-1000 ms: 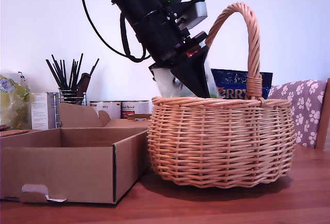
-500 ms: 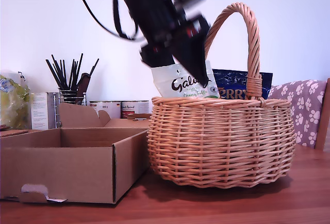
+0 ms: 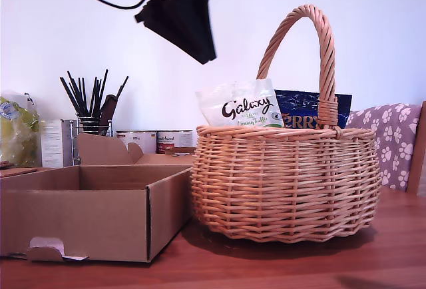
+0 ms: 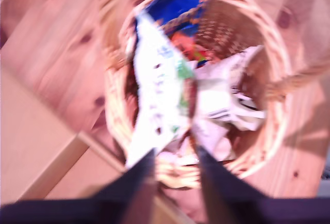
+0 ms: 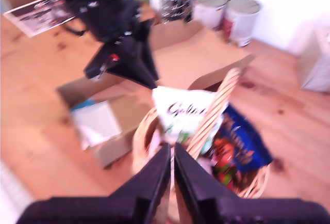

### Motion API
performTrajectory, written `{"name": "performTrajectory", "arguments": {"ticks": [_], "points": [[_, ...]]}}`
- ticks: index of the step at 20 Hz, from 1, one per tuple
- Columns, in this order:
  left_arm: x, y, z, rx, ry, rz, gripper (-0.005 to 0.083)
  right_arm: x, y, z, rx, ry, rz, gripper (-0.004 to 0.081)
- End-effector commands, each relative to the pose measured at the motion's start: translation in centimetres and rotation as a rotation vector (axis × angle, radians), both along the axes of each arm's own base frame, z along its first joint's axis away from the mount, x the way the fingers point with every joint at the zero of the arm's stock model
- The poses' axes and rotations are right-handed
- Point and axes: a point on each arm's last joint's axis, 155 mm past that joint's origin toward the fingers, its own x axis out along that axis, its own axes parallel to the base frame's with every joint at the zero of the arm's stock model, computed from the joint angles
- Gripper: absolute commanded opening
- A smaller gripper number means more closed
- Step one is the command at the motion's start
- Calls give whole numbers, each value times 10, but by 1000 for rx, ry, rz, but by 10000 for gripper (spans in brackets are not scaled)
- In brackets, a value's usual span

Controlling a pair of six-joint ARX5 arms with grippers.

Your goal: Move the bags of Easter eggs from the cardboard box on the left into the woven basket on the right side.

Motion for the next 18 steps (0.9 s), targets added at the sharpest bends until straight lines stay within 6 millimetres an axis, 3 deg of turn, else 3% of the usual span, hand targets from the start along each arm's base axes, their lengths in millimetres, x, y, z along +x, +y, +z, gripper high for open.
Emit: {"name": "performTrajectory", "arguments": {"ticks": [1,5,9,13,18], "points": [[0,12,8,-30,-21,34,-24,13,-7,-4,8,-13,-47,-13],[19,56,12,-103,-136,183,-24,41,-34,-12,41,-46,-167,-13],[31,128,9,-171,-269,380,-24,65,-62,-9,107,-152,-257,-13],[28,196,12,-237,-425,553,-24,75,-79,-29,163,-168,-312,-13],[5,251,-2,-268,-568,715,-24,77,-85,-64,227,-169,-349,-13]]}}
